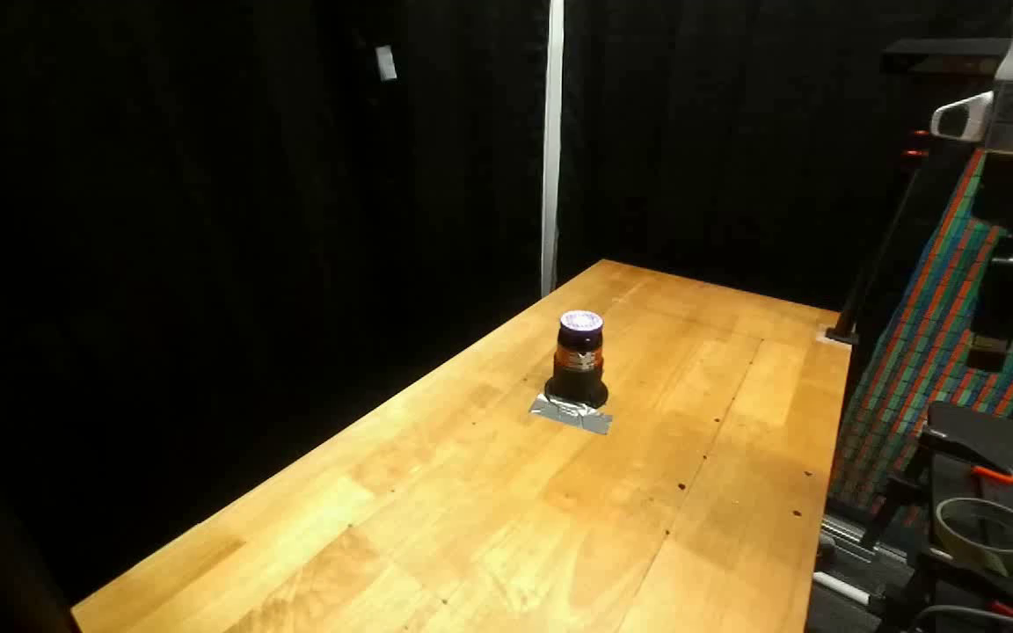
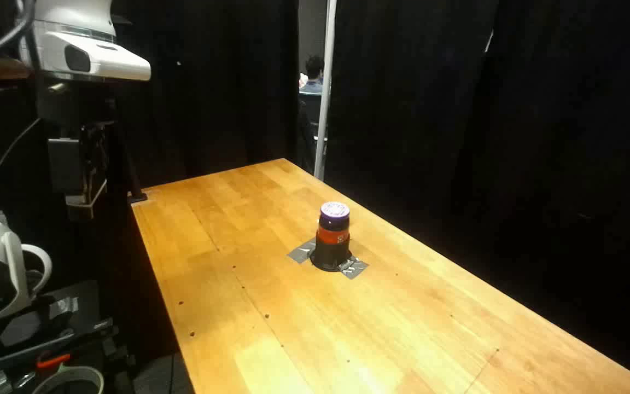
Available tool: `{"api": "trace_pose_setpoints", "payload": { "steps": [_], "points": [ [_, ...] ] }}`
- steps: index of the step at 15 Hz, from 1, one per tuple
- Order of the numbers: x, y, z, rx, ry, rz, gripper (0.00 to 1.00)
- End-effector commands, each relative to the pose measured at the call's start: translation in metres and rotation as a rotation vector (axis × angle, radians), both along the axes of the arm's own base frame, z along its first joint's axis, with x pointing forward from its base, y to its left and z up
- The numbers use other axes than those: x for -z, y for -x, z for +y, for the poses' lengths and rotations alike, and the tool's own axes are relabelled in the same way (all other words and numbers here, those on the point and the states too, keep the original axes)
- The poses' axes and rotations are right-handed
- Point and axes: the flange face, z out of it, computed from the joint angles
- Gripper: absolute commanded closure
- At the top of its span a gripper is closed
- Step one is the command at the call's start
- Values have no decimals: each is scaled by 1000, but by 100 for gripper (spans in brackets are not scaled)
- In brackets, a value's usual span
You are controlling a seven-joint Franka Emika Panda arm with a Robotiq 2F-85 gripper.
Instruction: Put the rubber band around the base of the cup
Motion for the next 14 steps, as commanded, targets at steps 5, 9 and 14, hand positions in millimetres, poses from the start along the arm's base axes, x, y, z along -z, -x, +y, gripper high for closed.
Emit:
{"api": "trace_pose_setpoints", "payload": {
  "steps": [5,9,14],
  "points": [
    [0,0,0,0,0,0,0],
    [-18,-31,-14,-117,24,8,0],
    [-56,-106,-52,-282,32,-21,0]
  ]
}}
